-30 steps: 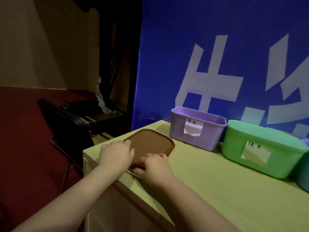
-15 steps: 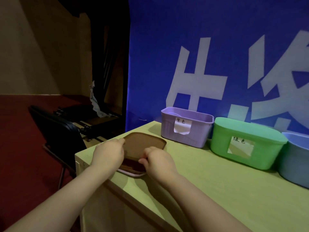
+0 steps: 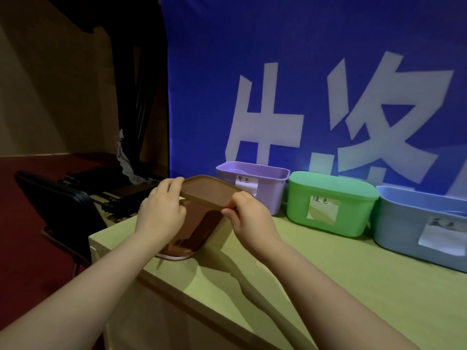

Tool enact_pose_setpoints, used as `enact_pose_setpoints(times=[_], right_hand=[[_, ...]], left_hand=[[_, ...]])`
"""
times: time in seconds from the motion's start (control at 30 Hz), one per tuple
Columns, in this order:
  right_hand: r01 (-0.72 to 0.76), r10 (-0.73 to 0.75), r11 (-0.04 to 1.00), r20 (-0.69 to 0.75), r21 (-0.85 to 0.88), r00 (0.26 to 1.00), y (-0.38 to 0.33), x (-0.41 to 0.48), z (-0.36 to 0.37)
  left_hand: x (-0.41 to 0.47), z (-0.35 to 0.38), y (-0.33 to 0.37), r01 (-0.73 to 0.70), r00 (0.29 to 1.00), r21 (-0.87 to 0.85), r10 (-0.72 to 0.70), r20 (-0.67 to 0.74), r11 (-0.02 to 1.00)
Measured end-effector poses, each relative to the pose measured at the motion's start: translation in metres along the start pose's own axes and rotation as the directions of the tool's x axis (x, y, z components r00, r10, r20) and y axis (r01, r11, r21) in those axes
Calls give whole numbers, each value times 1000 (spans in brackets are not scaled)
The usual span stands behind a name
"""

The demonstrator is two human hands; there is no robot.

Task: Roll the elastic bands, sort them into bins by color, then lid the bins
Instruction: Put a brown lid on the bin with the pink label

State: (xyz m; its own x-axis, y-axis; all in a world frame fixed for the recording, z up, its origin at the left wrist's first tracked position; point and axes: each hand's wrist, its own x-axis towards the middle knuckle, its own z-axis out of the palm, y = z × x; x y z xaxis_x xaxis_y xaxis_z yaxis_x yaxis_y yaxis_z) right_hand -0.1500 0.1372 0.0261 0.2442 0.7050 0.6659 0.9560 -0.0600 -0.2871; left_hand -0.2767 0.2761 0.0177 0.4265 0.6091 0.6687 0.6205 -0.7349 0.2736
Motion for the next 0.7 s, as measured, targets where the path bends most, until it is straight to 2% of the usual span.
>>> enact_pose_setpoints(times=[0.13, 0.27, 0.4, 0.6, 0.7], right_hand=[[-8, 8, 999, -1, -52, 1000, 20, -24, -38], [-71, 68, 988, -29, -135, 997, 53, -61, -94], [-168, 150, 961, -99, -221, 984, 88, -103, -155], [-287, 220, 898, -226, -332, 949, 130, -173, -236], [-347, 251, 862, -284, -370, 925, 148, -205, -267]], left_hand=[[10, 0, 31, -62, 998, -48, 61, -16, 997], [2, 10, 98, -169, 986, -140, 166, -27, 976], [-14, 20, 179, -300, 953, -323, 299, -57, 897], [-37, 41, 292, -455, 880, -444, 466, -93, 772], [-49, 49, 342, -505, 853, -438, 509, -119, 744]])
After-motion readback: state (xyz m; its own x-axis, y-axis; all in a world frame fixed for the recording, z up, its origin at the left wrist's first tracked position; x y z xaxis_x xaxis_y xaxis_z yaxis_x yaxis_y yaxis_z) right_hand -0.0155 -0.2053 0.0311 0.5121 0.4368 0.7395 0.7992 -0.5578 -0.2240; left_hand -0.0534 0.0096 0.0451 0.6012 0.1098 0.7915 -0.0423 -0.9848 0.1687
